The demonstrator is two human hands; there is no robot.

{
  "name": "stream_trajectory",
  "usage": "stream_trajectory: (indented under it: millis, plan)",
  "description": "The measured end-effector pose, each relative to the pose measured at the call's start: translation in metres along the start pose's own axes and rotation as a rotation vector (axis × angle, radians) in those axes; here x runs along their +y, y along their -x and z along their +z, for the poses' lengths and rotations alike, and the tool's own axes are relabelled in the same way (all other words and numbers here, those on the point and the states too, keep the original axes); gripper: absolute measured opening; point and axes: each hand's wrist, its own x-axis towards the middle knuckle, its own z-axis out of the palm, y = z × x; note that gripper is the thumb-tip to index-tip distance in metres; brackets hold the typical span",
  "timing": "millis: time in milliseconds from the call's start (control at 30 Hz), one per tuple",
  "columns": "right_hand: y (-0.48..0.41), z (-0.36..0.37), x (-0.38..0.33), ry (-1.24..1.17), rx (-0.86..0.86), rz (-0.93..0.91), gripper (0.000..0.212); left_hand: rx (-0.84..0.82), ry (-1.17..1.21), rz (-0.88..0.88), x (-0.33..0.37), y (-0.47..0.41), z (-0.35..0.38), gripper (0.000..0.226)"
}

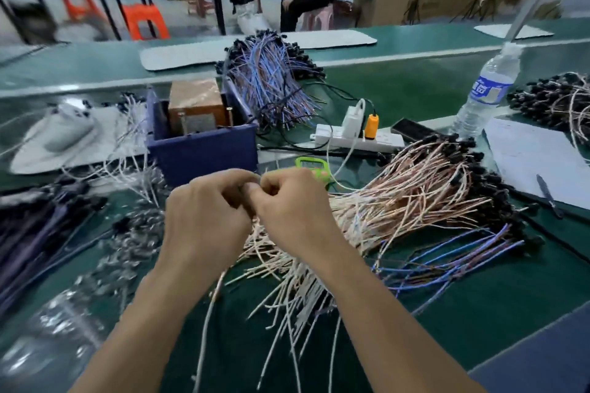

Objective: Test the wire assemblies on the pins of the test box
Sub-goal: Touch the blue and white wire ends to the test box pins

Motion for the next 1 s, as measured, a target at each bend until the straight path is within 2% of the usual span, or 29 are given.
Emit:
stream_trajectory:
  millis: [67, 167, 233, 333, 400, 433, 500, 567, 667, 867, 1000]
  plan:
    - [-0.004, 0.024, -0.017, -0.001, -0.107, -0.004, 0.04, 0.046, 0.015, -0.025, -0.02, -0.002, -0.014, 0.044]
    - [-0.009, 0.056, -0.045, 0.031, -0.268, -0.044, 0.018, 0.117, 0.024, -0.121, -0.049, -0.004, -0.035, 0.05]
    - [-0.012, 0.075, -0.063, 0.055, -0.351, -0.091, 0.018, 0.159, -0.001, -0.165, -0.07, -0.002, -0.05, 0.052]
    - [-0.019, 0.098, -0.088, 0.167, -0.45, -0.154, 0.018, 0.19, -0.032, -0.252, -0.1, 0.001, -0.074, 0.039]
    - [-0.025, 0.11, -0.101, 0.202, -0.47, -0.187, 0.012, 0.254, -0.13, -0.34, -0.119, 0.0, -0.086, 0.015]
    - [-0.028, 0.116, -0.106, 0.213, -0.488, -0.211, 0.011, 0.292, -0.217, -0.39, -0.126, 0.0, -0.091, 0.015]
    - [-0.034, 0.131, -0.115, 0.257, -0.572, -0.274, 0.016, 0.342, -0.349, -0.474, -0.142, 0.001, -0.103, 0.016]
    - [-0.035, 0.151, -0.123, 0.313, -0.668, -0.323, 0.027, 0.338, -0.345, -0.472, -0.156, 0.003, -0.114, 0.013]
    - [-0.037, 0.181, -0.133, 0.391, -0.742, -0.381, 0.047, 0.33, -0.293, -0.435, -0.177, 0.008, -0.134, 0.026]
    - [-0.043, 0.218, -0.139, 0.455, -0.805, -0.38, 0.059, 0.297, -0.253, -0.509, -0.207, 0.02, -0.146, 0.041]
    - [-0.05, 0.224, -0.135, 0.565, -0.788, -0.465, 0.048, 0.271, -0.258, -0.514, -0.216, 0.024, -0.142, 0.038]
